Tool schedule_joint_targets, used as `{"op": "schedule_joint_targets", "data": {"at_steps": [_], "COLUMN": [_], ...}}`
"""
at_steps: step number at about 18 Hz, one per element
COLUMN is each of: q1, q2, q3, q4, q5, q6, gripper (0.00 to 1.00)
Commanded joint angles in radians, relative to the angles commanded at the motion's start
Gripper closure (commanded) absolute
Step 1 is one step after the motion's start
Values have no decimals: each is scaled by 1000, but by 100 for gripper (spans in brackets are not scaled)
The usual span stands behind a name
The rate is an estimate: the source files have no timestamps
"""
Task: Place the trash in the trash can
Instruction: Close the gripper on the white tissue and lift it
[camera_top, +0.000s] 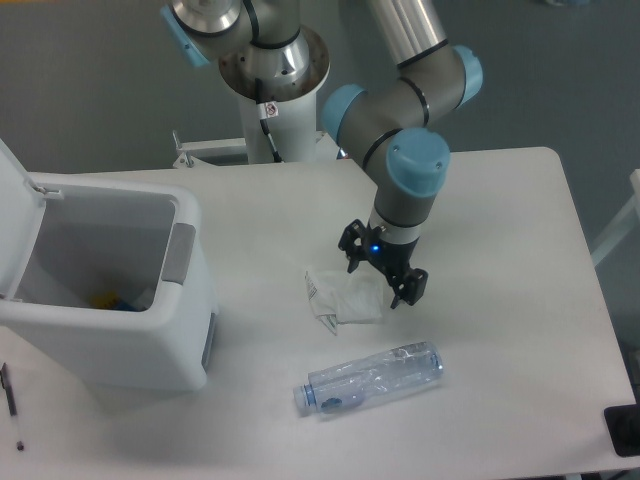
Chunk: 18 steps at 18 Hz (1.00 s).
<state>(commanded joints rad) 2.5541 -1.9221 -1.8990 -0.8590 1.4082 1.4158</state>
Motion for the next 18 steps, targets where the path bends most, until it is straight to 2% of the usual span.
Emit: {"op": "schedule_joint_targets", "data": {"at_steps": [4,6,10,13,18], "q1": [-11,-21,-25,-25,-18], "q2": [-20,-28,-28,-23,-14], "q3": [-12,-11,-8,-2,5], "q4": [18,25,28,28,26], "q5": [2,14,18,18,17], "q6": [0,-9,-40,-61,-63], "gripper": [8,22,66,88,99]}}
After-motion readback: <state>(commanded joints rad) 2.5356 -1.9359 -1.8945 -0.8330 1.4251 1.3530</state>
